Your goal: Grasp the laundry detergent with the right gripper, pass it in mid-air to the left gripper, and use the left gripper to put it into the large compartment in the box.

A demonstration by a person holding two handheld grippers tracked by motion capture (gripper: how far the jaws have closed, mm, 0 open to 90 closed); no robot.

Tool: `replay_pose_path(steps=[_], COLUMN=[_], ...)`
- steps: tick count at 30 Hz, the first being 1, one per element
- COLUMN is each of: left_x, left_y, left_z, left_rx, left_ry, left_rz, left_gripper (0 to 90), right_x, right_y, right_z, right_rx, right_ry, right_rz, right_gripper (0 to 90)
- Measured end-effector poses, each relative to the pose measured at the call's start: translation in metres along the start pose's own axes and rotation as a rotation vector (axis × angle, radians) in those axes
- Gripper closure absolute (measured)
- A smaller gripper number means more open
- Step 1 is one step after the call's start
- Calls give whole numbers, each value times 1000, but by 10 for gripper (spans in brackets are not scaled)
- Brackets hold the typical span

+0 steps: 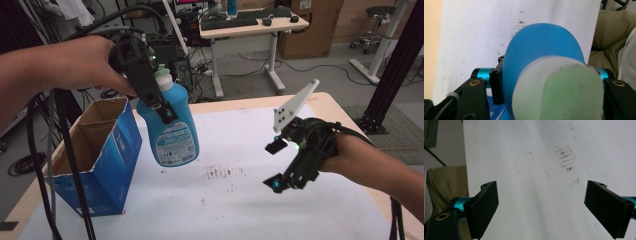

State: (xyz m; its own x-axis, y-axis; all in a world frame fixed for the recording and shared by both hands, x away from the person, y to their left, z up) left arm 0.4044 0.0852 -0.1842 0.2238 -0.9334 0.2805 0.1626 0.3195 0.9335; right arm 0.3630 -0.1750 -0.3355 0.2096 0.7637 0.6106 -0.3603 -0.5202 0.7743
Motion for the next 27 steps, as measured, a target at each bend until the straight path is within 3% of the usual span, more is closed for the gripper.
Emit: replay_pose_path(steps=[4, 6, 7, 9, 17, 20, 27], left_x=[-5, -7, -8, -10, -22, -29, -46], left_y=[13, 20, 23, 30, 50, 55, 67], left_z=[0, 1, 1, 2, 0, -2, -7], left_rx=[12, 22, 25, 30, 49, 66, 97], left_ry=[51, 71, 83, 101, 200, 238, 323], left_rz=[23, 34, 43, 58, 128, 140, 173], left_gripper=[379, 379, 379, 379, 379, 379, 379], right_x=[-13, -18, -20, -24, -35, -38, -41], right_y=[7, 9, 11, 14, 27, 32, 32], right_z=[3, 6, 8, 10, 11, 12, 12], right_rx=[-27, -33, -40, -37, -51, -51, -39], right_ry=[8, -3, -26, -26, -22, -39, -29], right_rz=[-73, -98, -114, -135, -150, -141, -148], right_gripper=[111, 16, 6, 6, 7, 7, 7])
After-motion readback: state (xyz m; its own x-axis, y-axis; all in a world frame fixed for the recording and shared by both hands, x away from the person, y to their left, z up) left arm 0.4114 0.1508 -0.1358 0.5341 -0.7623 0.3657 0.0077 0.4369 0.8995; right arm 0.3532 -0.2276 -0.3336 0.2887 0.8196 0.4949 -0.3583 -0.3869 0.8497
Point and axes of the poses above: each handheld gripper's, and its own axes: y roughly backward along the jaws, x roughly out of its top, z roughly to its right, the point moved 3 cm from there along -y, roughly forward along the jaws, and after that the axes turned 14 degrees about -x, right-handed, at the moved point
